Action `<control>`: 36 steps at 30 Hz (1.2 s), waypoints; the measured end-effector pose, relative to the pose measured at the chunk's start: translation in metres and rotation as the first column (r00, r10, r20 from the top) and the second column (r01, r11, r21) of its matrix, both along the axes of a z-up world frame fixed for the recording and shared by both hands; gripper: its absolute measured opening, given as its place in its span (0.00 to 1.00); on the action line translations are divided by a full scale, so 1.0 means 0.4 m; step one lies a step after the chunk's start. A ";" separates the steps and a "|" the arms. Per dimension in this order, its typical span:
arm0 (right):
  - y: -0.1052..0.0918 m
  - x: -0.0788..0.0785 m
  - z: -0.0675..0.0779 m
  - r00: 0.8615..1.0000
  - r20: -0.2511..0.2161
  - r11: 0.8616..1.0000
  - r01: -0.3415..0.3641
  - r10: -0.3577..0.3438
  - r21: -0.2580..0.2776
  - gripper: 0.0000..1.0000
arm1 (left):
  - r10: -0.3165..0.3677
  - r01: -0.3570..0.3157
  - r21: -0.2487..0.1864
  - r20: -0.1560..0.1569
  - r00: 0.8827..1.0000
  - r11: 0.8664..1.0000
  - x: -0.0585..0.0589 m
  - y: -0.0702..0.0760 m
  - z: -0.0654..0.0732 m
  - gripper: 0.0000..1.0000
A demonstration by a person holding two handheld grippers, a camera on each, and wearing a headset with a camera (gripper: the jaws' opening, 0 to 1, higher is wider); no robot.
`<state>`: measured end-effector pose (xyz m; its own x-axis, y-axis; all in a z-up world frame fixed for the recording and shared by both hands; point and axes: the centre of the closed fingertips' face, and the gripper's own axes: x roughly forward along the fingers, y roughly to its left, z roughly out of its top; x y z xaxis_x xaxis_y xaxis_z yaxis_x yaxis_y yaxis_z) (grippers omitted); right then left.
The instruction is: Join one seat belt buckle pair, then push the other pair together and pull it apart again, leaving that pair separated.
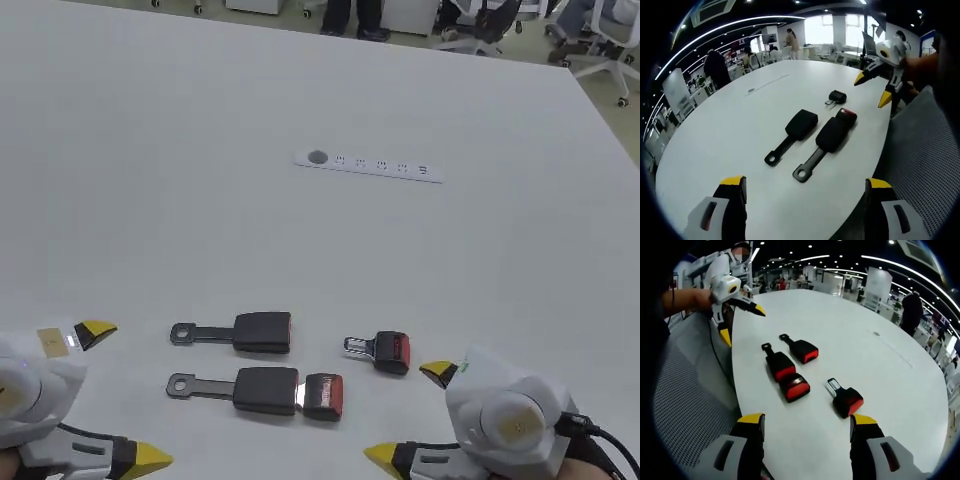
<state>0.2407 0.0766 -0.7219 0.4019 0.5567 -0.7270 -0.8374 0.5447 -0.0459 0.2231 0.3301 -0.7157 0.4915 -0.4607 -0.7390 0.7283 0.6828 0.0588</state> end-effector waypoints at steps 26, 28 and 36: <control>-0.036 0.007 0.012 0.999 0.026 1.000 0.025 -0.025 -0.008 0.87 | 0.005 -0.005 0.014 0.010 1.000 1.000 -0.008 0.025 0.017 1.00; -0.038 0.004 0.012 0.999 0.023 1.000 0.029 -0.029 -0.003 0.89 | 0.005 -0.005 0.013 0.012 1.000 1.000 -0.011 0.019 0.028 1.00; -0.041 -0.002 0.032 0.998 0.008 0.996 0.068 -0.069 0.056 0.99 | 0.017 -0.017 -0.016 0.005 1.000 1.000 -0.004 0.043 0.028 1.00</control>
